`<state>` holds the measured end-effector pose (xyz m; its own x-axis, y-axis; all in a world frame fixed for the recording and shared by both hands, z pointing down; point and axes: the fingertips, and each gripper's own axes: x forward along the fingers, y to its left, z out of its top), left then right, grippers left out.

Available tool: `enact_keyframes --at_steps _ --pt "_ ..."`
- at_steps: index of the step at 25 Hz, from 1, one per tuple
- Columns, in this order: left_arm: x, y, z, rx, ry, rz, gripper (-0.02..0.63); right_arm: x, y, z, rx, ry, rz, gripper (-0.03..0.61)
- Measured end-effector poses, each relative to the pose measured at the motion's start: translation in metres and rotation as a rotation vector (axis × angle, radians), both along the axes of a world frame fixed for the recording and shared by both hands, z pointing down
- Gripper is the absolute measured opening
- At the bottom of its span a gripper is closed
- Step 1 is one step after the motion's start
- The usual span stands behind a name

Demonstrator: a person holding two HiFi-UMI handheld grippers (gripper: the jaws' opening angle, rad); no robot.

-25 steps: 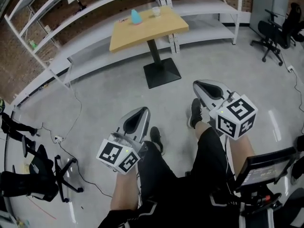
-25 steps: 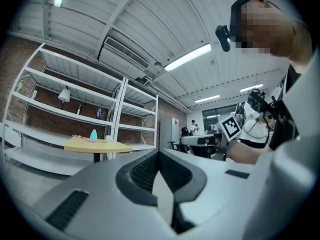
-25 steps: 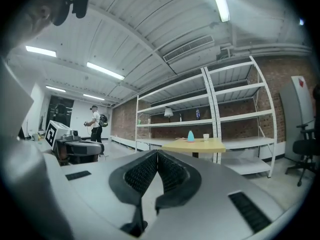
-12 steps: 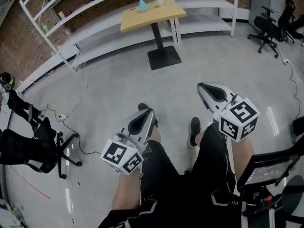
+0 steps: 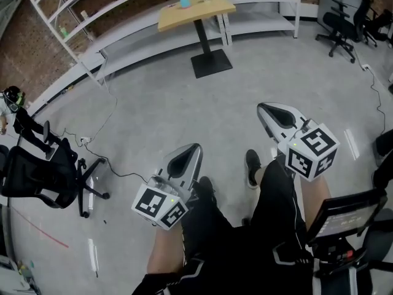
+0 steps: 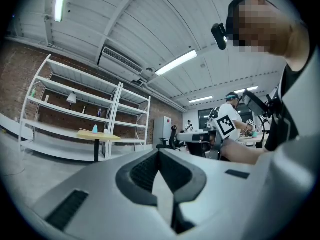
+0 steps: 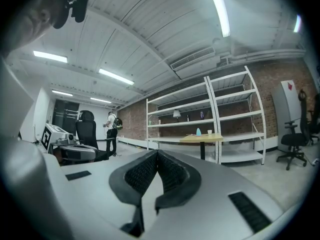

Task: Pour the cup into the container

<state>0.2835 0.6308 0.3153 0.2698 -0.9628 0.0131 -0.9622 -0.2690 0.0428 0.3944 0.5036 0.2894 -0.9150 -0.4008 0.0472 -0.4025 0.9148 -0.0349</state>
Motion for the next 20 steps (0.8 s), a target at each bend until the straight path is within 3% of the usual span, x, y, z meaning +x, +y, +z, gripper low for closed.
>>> enact_keyframes --at_steps 12,20 --pt "0.054 0.085 -0.008 0.017 0.015 0.001 0.002 0.057 0.092 -0.002 -0.01 0.005 0.004 0.002" --pt "0.068 0.094 -0.013 0.015 0.008 0.008 0.002 0.072 0.104 -0.015 0.004 -0.012 0.008 0.002"
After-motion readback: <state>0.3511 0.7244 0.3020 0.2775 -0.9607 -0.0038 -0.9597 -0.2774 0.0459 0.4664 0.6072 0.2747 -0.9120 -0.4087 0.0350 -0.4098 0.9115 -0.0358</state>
